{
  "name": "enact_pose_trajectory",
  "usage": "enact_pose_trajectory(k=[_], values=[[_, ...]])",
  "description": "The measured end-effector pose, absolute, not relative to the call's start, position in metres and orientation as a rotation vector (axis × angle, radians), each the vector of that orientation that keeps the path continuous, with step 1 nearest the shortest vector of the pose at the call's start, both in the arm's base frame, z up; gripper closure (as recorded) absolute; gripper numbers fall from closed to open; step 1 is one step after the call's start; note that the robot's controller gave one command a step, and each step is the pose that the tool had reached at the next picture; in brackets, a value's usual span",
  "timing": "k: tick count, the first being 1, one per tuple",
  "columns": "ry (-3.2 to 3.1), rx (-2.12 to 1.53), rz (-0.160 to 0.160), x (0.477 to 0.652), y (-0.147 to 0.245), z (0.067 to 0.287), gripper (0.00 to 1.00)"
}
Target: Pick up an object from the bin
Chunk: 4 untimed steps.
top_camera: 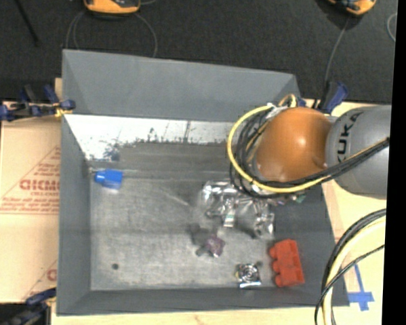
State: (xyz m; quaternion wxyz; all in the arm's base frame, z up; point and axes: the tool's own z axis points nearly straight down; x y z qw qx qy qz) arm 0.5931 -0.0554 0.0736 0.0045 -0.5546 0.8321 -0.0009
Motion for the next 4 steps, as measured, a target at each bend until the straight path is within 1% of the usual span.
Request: enact_pose_trajectory(k=[2,3,4], values=[[2.622,-1.721,0.001,0.595,-0.055,0.077,0.0],[2.621,-1.717,-0.002,0.597,-0.055,0.079,1.0],[2.63,-1.706,-0.006,0.599,-0.056,0.113,1.0]])
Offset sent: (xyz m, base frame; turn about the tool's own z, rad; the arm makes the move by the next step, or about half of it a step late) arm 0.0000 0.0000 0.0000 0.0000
